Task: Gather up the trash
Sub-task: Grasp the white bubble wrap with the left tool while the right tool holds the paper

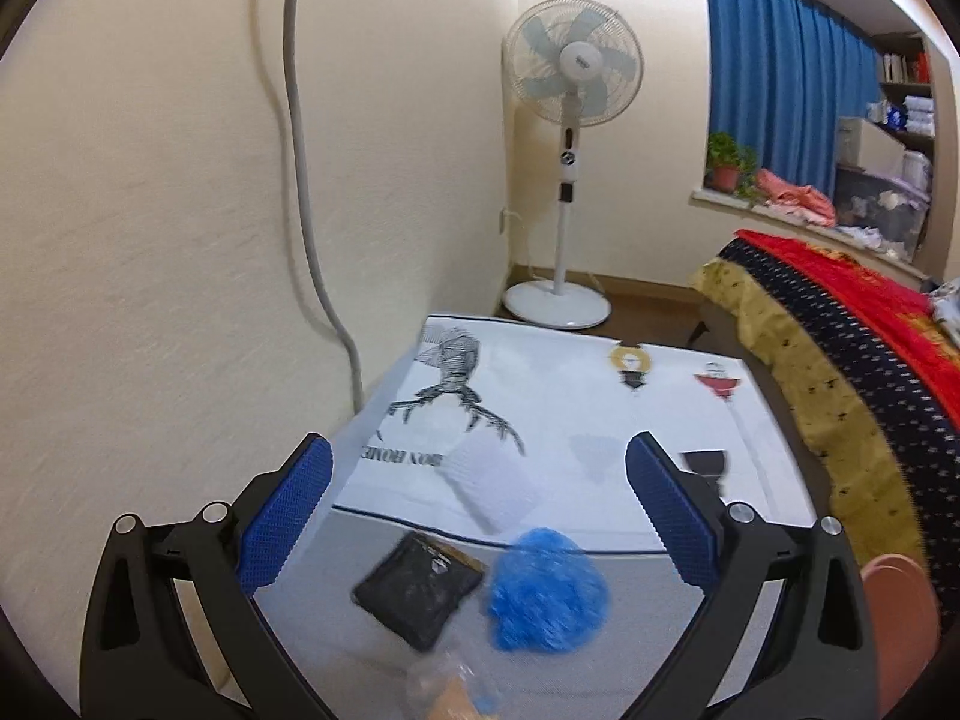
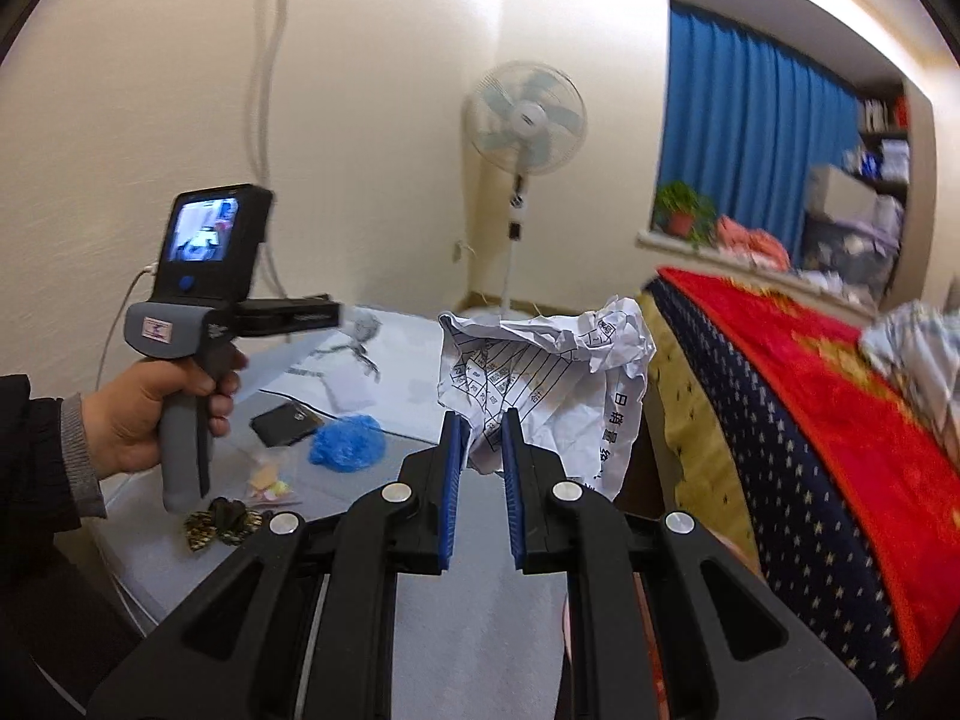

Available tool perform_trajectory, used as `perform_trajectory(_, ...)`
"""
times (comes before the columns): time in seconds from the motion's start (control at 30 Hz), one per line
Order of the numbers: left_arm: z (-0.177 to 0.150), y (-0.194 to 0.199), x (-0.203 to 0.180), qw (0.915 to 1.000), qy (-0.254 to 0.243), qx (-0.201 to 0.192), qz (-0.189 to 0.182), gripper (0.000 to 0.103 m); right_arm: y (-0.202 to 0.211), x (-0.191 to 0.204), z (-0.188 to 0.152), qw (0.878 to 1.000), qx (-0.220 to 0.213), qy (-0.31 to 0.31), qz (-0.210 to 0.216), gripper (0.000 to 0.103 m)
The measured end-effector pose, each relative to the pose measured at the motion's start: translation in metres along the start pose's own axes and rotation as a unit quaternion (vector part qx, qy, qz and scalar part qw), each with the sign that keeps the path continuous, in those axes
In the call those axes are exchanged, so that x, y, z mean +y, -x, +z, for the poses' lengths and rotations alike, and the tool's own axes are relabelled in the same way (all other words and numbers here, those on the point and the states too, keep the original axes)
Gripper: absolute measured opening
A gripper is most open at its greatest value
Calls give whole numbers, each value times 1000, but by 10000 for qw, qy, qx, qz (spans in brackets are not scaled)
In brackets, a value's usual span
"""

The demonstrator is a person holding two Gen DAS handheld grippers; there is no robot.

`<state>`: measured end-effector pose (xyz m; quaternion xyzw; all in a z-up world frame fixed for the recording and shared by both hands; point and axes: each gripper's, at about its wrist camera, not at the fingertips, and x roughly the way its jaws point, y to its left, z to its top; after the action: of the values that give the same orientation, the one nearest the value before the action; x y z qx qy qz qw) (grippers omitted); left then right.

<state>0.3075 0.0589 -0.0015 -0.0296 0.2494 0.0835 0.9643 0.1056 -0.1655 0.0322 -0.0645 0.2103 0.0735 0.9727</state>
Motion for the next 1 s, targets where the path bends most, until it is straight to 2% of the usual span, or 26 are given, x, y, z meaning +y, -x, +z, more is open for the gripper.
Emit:
perform_trajectory(0.07, -3, -22, 3, 9999, 23, 79, 90, 95, -13, -11, -6, 9994, 300, -194, -13, 14)
perform_trajectory(0.13, -9, -51, 10, 9992, 203, 349, 83, 95, -26, -21, -11, 9978, 563, -359, -38, 14)
perform_trajectory(0.37, -37, -133, 30, 9909, 616, 1188, 128, 95, -39, -38, -19, 9961, 765, -352, -246, 14)
perform_trajectory(0.47, -43, -149, 33, 9871, 909, 1317, 53, 95, -44, -45, -20, 9945, 912, -434, -273, 14)
perform_trajectory(0.6, -44, -163, 14, 9888, 630, 1348, 77, 95, -50, -52, -20, 9929, 1017, -567, -250, 14)
perform_trajectory(0.77, -43, -185, 1, 9849, 554, 1607, 333, 95, -53, -52, -21, 9926, 1060, -538, -239, 14)
perform_trajectory(0.8, -44, -190, 0, 9830, 537, 1703, 417, 90, -54, -51, -22, 9925, 1078, -524, -240, 14)
perform_trajectory(0.83, -46, -195, -1, 9815, 513, 1788, 452, 80, -54, -51, -22, 9924, 1089, -520, -245, 14)
perform_trajectory(0.87, -48, -199, -1, 9796, 487, 1897, 444, 76, -55, -51, -23, 9921, 1109, -530, -234, 14)
perform_trajectory(0.93, -49, -202, -2, 9787, 469, 1965, 362, 58, -56, -51, -22, 9918, 1129, -557, -219, 14)
perform_trajectory(0.97, -50, -202, -3, 9792, 463, 1949, 313, 54, -57, -50, -22, 9918, 1127, -556, -214, 14)
perform_trajectory(1.0, -50, -201, -3, 9800, 455, 1918, 262, 39, -57, -50, -22, 9919, 1123, -548, -210, 14)
